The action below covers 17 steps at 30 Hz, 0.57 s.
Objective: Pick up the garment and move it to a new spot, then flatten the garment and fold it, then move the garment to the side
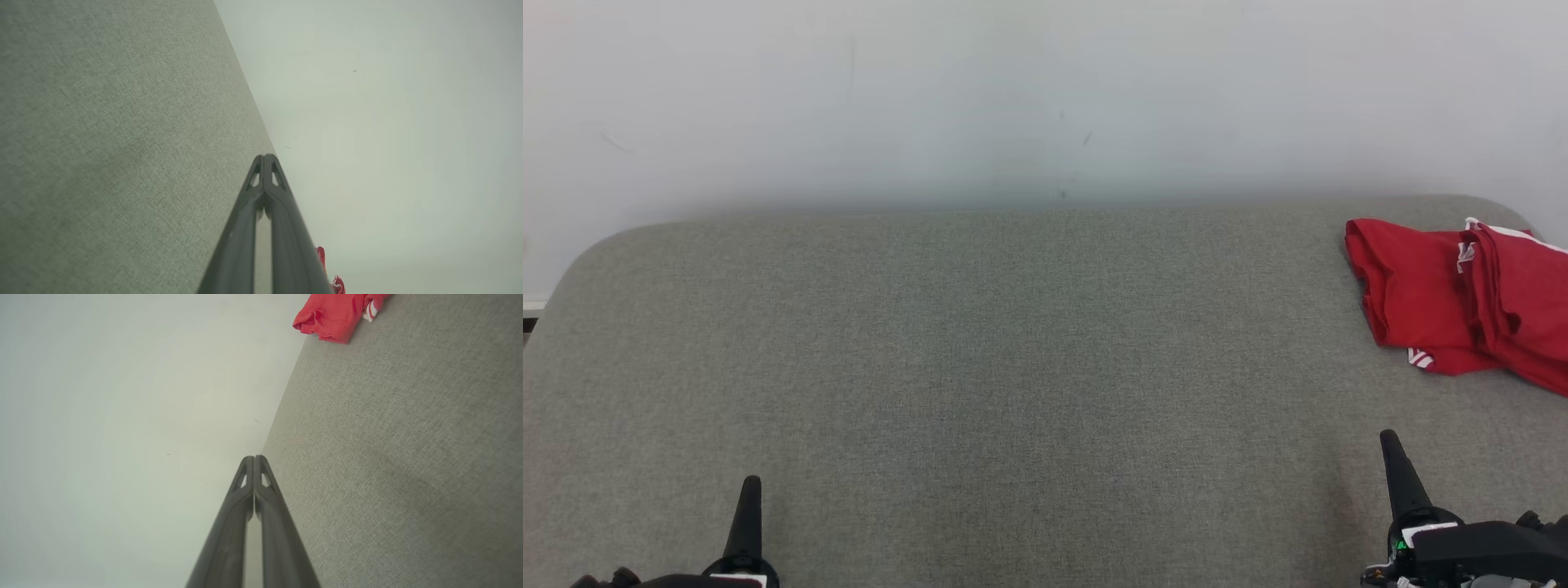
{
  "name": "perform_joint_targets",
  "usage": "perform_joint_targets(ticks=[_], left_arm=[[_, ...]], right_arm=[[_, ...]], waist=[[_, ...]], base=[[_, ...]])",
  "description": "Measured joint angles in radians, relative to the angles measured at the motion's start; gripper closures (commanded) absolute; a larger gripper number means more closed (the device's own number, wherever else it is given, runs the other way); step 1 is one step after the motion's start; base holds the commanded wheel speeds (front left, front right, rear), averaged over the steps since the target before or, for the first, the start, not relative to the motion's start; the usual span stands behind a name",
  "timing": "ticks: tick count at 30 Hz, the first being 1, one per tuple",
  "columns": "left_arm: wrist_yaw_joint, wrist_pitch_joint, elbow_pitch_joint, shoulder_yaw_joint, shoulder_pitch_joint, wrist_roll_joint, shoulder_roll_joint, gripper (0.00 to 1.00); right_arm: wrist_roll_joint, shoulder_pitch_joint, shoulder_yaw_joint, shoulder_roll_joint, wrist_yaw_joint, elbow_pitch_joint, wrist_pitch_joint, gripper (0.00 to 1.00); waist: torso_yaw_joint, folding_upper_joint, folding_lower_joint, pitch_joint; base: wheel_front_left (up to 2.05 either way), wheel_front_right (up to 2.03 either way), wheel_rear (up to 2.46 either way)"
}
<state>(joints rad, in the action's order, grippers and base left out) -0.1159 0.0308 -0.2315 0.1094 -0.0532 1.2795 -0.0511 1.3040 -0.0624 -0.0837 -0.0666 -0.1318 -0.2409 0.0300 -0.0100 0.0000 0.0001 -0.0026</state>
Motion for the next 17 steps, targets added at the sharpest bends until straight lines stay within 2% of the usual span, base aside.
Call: perform_joint_targets(ticks=[17], left_arm=[[-0.007,0.038,-0.006,0.002,-0.023,0.143,0.0,1.0]], right_arm=[[0.133,-0.019,-0.014,0.006,0.0,-0.002,0.038,1.0]], waist=[[0.004,0.0,0.0,0.002]], base=[[0.0,0.0,0.0]])
